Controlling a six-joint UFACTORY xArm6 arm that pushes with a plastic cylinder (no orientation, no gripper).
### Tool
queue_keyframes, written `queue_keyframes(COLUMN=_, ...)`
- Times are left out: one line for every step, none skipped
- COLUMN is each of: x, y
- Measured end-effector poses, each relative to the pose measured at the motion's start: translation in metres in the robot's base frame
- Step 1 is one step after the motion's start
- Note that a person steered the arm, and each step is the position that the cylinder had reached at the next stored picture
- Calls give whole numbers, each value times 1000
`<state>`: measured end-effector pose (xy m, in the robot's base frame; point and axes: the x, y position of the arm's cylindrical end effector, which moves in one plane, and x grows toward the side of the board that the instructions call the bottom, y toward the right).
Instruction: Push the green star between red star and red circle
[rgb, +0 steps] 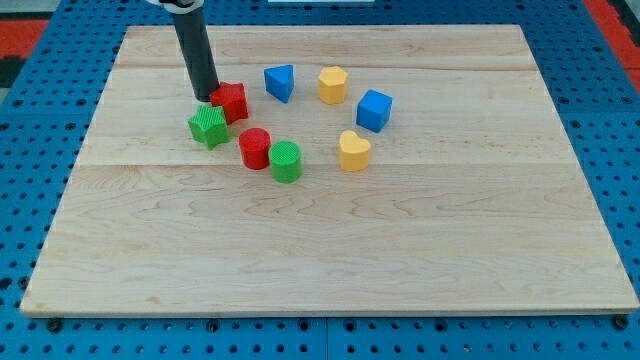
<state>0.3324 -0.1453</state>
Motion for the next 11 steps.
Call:
queue_keyframes(x=0, y=18)
queue_keyframes(x=0, y=20)
queue_keyframes(x=0, y=-36)
queue_keyframes(x=10, y=-68)
queue_keyframes(x=32, y=-78)
queue_keyframes(x=41, y=-51)
queue_keyframes(x=41, y=-15)
queue_keyframes(x=52, y=4)
queue_keyframes(x=59, y=15)
queue_keyframes(x=67, y=-13)
queue_keyframes(x=111, y=-16)
